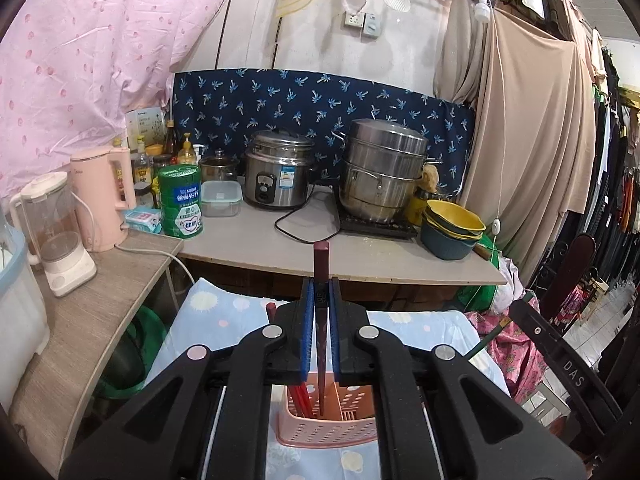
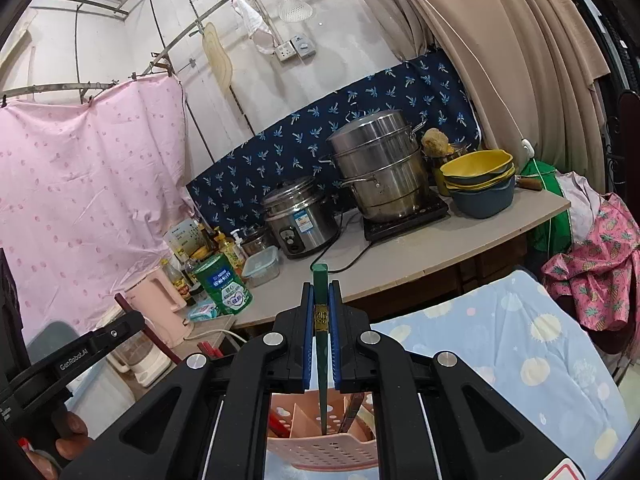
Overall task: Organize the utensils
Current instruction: 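Lower the green chopstick into the caddy and open the right tool while the left tool releases, then move both open tools back down toward the gold spoon and last chopstick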
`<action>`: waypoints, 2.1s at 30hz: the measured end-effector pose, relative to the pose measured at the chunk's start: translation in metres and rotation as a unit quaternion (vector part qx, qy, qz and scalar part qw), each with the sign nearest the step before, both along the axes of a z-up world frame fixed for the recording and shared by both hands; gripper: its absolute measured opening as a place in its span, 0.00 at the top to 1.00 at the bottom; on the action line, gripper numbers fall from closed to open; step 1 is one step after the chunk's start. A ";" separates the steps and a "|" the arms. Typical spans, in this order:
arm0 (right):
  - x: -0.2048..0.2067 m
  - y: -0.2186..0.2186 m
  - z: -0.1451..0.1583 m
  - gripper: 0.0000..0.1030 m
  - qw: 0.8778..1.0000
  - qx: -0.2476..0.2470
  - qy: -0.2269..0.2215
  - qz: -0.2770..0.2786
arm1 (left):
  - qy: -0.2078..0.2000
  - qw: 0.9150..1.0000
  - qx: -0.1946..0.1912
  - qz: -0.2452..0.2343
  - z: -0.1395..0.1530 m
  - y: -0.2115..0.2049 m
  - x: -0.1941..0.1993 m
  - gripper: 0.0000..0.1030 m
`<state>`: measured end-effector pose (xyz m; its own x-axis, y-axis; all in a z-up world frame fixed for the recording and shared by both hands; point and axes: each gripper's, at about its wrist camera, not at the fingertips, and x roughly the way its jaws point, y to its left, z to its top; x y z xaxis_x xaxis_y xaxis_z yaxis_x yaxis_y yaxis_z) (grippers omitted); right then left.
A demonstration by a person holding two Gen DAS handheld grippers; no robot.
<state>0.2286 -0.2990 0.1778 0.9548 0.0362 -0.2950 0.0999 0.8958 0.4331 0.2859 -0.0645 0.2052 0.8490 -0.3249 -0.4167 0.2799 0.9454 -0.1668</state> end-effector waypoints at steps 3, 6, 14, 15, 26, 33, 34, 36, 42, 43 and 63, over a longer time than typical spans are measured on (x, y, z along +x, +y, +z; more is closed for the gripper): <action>0.005 0.003 -0.008 0.93 1.000 -0.002 0.010 0.003 | 0.006 1.000 0.001 -0.001 -0.005 -0.002 0.003 0.93; 0.010 0.006 -0.015 0.93 1.000 -0.001 0.020 0.003 | 0.013 1.000 0.003 -0.001 -0.010 -0.004 0.006 0.93; 0.022 0.010 -0.028 0.93 0.999 -0.009 0.045 0.010 | 0.028 1.000 0.008 -0.003 -0.023 -0.006 0.013 0.93; 0.024 0.011 -0.030 0.93 0.999 -0.009 0.048 0.012 | 0.030 1.000 0.009 -0.004 -0.025 -0.006 0.013 0.93; 0.021 0.013 -0.030 0.69 0.999 -0.017 0.048 0.003 | 0.033 0.999 0.005 0.002 -0.033 -0.004 0.012 0.65; 0.000 0.016 -0.025 0.69 0.999 -0.019 0.043 0.011 | 0.038 0.999 0.003 0.005 -0.037 0.004 0.000 0.57; -0.004 0.016 -0.026 0.69 0.999 -0.019 0.044 0.013 | 0.039 0.999 0.003 0.005 -0.037 0.005 -0.003 0.56; -0.013 0.018 -0.028 0.68 0.999 -0.017 0.047 0.017 | 0.040 0.999 0.005 0.004 -0.040 0.007 -0.009 0.56; -0.047 0.028 -0.043 0.68 0.997 -0.020 0.068 0.028 | 0.059 0.998 0.015 0.004 -0.058 0.012 -0.033 0.55; -0.053 0.030 -0.047 0.68 0.997 -0.023 0.074 0.030 | 0.063 0.998 0.017 0.004 -0.062 0.013 -0.038 0.55; -0.170 0.084 -0.180 0.68 0.964 -0.065 0.245 0.079 | 0.180 0.980 0.078 -0.013 -0.187 0.025 -0.135 0.55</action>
<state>0.0582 -0.2154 -0.0019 0.6849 0.1023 -0.7214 0.1222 0.9599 0.2522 0.1513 -0.0393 0.0184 0.6296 -0.2525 -0.7348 0.2531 0.9608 -0.1133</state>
